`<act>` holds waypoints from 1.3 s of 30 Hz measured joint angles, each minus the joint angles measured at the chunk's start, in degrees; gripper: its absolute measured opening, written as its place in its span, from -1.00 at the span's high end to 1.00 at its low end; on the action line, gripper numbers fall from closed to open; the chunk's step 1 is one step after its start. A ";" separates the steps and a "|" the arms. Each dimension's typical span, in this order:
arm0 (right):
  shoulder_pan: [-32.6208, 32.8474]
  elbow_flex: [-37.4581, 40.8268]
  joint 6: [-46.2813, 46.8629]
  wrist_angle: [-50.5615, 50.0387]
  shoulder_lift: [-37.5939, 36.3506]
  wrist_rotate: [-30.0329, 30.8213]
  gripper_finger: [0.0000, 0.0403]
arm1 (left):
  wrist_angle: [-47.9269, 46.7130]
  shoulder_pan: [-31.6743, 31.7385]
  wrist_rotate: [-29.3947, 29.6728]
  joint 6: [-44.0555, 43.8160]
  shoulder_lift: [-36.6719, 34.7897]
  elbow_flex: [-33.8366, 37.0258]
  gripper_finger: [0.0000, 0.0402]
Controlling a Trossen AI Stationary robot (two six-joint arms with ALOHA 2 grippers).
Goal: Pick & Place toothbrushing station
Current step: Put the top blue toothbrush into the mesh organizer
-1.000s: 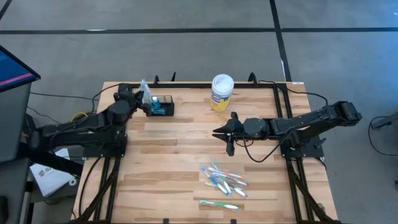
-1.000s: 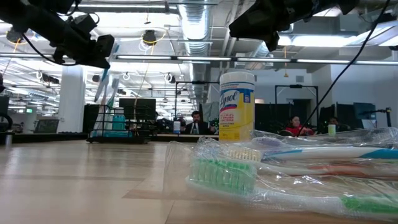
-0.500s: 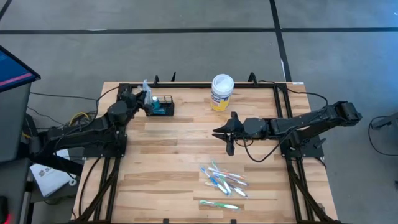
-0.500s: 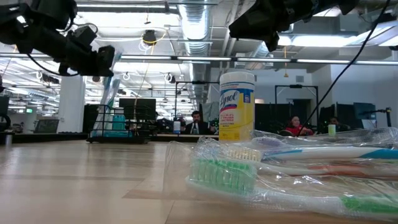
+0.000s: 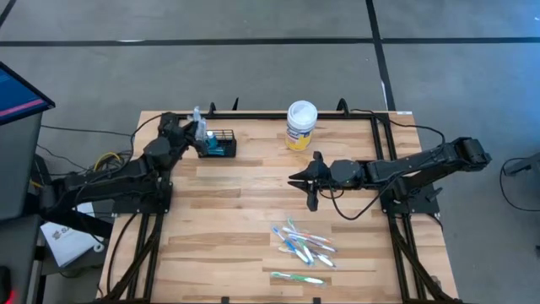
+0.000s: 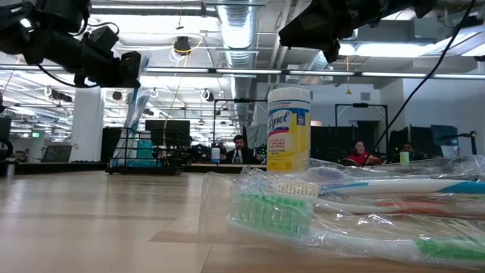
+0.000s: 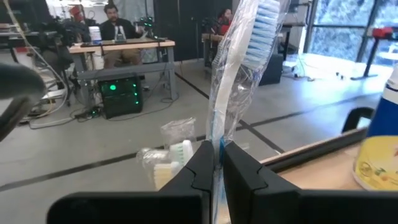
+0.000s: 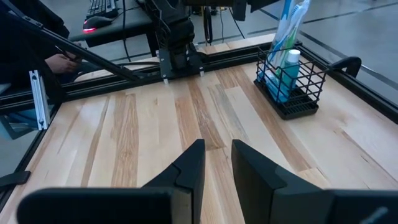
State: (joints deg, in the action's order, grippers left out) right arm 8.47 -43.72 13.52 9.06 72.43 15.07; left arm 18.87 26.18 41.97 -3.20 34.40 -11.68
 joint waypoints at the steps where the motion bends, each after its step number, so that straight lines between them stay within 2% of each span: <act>1: 0.00 0.00 0.00 0.00 0.00 0.00 0.65 | 1.26 0.39 0.01 -0.02 -0.04 0.83 0.97; 7: 0.00 -0.02 0.00 -0.01 0.02 0.00 0.65 | 12.05 2.36 -1.77 -0.09 -0.05 7.03 0.97; 13: 0.00 -0.02 -0.07 0.00 0.00 0.00 0.65 | 12.46 2.42 -3.41 -1.38 -0.05 8.74 0.96; 22: 0.02 -0.02 -0.15 0.03 0.01 0.00 0.65 | 12.75 2.42 -2.30 -2.22 -0.05 10.60 0.95; 28: 0.02 -0.02 -0.14 0.02 0.01 0.00 0.65 | 12.60 2.42 -1.55 -3.08 0.13 10.60 0.87; 35: 0.02 -0.02 -0.02 0.03 0.00 0.00 0.65 | 12.50 2.42 -1.25 -4.71 4.16 10.60 0.92; 39: 0.02 -0.02 -0.02 0.03 0.00 0.00 0.65 | 12.52 2.42 -1.09 -4.85 6.91 10.60 0.89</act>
State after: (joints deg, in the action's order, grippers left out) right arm 8.49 -43.75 13.50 9.08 72.43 15.07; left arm 31.39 28.60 40.89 -8.06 41.31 -1.08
